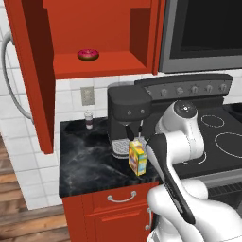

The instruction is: Pick the boxed food and cereal from the counter and place them in the cabinets closest to them.

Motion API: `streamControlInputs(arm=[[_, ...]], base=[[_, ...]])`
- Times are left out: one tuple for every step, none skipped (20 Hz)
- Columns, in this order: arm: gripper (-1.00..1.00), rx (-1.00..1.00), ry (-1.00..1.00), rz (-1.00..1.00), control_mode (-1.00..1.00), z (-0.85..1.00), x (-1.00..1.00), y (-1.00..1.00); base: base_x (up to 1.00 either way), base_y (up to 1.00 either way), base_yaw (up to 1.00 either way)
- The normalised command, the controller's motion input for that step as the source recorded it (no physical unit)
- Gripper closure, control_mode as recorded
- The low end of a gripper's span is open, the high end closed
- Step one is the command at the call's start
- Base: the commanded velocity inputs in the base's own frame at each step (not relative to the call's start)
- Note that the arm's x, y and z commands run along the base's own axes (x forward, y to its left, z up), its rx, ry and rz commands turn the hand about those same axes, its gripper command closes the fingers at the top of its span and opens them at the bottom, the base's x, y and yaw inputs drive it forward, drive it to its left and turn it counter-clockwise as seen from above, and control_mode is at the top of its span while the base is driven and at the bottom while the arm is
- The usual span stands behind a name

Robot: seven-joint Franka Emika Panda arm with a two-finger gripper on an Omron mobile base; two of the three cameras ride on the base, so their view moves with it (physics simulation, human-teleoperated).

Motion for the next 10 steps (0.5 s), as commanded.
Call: streamControlInputs(arm=[[-1.00, 0.00, 0.00, 0.00, -1.00, -0.21, 0.06, 0.18], [-1.00, 0.00, 0.00, 0.00, -1.00, -0.20, 0.08, 0.19], [-1.00, 0.00, 0.00, 0.00, -1.00, -0.19, 0.11, 0.17], [-1.00, 0.00, 0.00, 0.00, -1.00, -0.16, 0.14, 0.16], [-1.00, 0.00, 0.00, -0.01, -1.00, -0.15, 0.15, 0.15], [-1.00, 0.00, 0.00, -0.02, -1.00, -0.15, 0.17, 0.14], [-1.00, 0.01, 0.00, -0.02, -1.00, -0.13, 0.16, 0.12], [-1.00, 0.01, 0.00, -0.02, -1.00, -0.13, 0.14, 0.10], [-1.00, 0.02, 0.00, -0.03, -1.00, -0.11, 0.09, 0.05], [-1.00, 0.03, 0.00, -0.04, -1.00, -0.10, 0.05, 0.01]], base=[[0.00, 0.00, 0.00], [0.00, 0.00, 0.00], [0.00, 0.00, 0.00], [0.00, 0.00, 0.00], [0.00, 0.00, 0.00], [0.00, 0.00, 0.00], [0.00, 0.00, 0.00], [0.00, 0.00, 0.00], [0.00, 0.00, 0.00], [0.00, 0.00, 0.00]])
